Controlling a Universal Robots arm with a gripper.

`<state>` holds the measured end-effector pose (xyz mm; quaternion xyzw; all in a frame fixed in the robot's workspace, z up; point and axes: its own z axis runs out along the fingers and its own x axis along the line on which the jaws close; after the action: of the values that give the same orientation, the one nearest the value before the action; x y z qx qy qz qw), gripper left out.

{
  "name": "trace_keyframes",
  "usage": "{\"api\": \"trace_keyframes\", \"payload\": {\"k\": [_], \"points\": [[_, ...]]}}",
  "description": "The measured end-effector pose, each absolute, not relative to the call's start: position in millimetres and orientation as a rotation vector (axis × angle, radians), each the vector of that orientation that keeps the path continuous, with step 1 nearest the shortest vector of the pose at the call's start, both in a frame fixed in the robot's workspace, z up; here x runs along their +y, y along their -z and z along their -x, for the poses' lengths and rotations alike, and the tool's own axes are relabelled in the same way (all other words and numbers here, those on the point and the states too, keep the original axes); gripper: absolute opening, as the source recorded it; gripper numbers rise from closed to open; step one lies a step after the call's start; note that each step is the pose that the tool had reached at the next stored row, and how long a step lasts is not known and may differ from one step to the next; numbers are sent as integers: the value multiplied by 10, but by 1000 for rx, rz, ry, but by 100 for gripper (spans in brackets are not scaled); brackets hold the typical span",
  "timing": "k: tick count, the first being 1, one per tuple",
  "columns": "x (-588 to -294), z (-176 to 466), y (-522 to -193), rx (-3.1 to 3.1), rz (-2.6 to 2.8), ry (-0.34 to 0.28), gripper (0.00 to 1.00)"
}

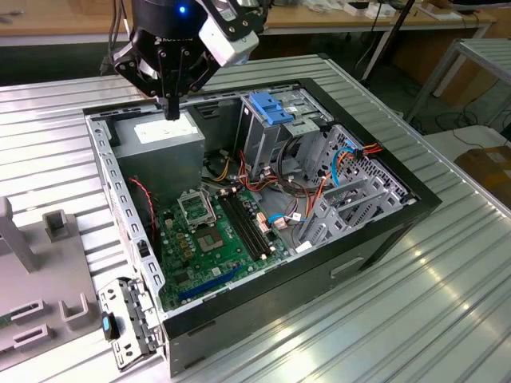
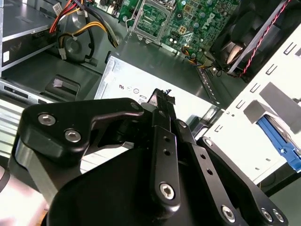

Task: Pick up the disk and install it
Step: 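Reach for the disk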

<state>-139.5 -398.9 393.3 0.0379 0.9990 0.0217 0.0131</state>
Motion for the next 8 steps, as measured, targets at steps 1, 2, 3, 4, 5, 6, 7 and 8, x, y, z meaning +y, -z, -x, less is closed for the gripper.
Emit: {"api": "trace_keyframes", "payload": {"k": [1, 2, 3, 4, 5, 6, 7, 8], "points": [[-3989, 1399, -3933, 3113, -118, -68, 11], [-3989, 1404, -3933, 3113, -118, -68, 11], [-3989, 1409, -3933, 3112, -118, -68, 11], [-3989, 1413, -3933, 3112, -118, -68, 11], [-3989, 1418, -3933, 3113, -118, -68, 11], [-3989, 1421, -3933, 3112, -118, -68, 11], [-3989, 1425, -3933, 3113, -118, -68, 11], [-3989, 1433, -3933, 3112, -118, -68, 11]]}}
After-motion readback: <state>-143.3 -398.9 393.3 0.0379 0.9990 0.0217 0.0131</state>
